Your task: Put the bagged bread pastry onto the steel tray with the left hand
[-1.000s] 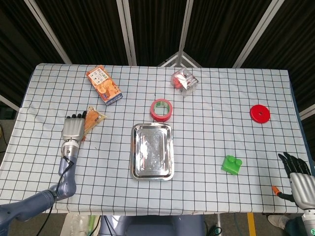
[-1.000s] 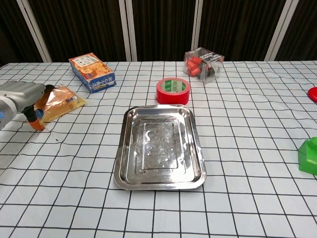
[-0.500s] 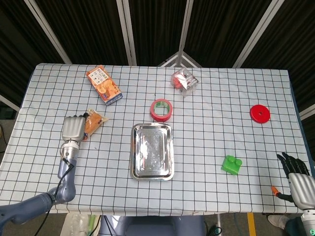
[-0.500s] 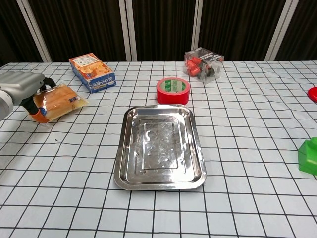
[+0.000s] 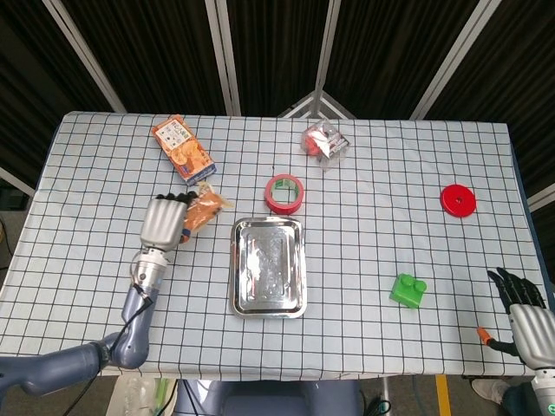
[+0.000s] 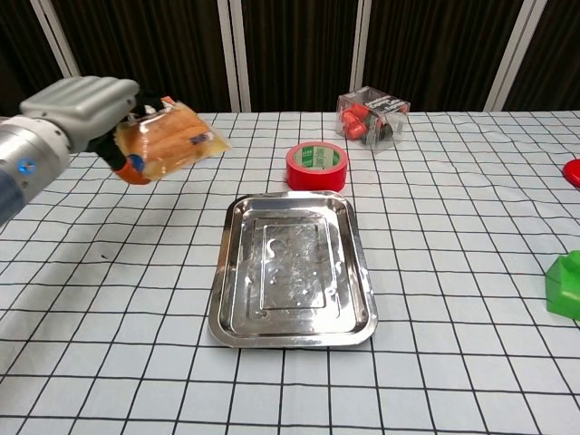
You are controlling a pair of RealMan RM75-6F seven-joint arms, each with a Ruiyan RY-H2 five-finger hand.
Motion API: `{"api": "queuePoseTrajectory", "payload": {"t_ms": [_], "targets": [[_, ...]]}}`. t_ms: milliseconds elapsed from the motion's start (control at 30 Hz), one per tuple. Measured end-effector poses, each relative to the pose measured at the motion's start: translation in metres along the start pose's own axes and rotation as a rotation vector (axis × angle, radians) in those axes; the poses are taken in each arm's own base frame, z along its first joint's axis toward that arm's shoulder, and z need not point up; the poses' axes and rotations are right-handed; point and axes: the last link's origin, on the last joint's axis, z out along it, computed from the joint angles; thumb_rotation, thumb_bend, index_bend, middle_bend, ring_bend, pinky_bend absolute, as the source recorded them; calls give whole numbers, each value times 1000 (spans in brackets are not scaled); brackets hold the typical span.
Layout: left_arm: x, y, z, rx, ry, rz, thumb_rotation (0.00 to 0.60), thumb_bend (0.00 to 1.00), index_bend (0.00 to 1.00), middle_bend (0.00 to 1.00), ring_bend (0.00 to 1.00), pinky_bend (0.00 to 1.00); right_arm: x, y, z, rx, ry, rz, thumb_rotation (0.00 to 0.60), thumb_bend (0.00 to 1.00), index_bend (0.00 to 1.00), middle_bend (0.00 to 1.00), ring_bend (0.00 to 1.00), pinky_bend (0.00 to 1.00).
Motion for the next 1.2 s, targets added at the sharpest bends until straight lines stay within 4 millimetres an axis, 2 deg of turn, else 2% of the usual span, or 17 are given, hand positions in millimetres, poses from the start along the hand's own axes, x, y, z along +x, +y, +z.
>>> {"api": "queuePoseTrajectory", "payload": {"t_ms": [133,267,400,500,600,700,933,1200], "targets": [[-6,47,8,-79,-10,-2,600,253,306,438,443,482,3,3,0,0,2,11,600,298,0,0,0,0],[-22,90,13,-149,-47,22,600,246,306,435,441,482,5,7,1,-4,5,21,600,297,0,0,0,0],[-40,117,12,-193,-85,49,600,210,273,392,398,481,8,13,0,-19,11,28,600,297,0,0,0,0],[-54,130,9,-217,-126,61,600,180,197,327,331,440,10,16,-1,-29,15,29,600,298,0,0,0,0],[-62,135,9,-230,-140,64,600,129,53,157,145,295,10,17,-3,-32,16,28,600,298,0,0,0,0],[-66,138,8,-245,-138,64,600,93,0,22,17,202,10,17,-4,-33,16,24,600,297,0,0,0,0],[-56,138,-4,-299,-106,21,600,75,0,0,0,179,7,14,-4,-28,8,13,600,297,0,0,0,0],[-15,117,-32,-347,-46,-79,600,75,0,0,0,179,4,6,-7,-3,6,-7,600,297,0,0,0,0]]}}
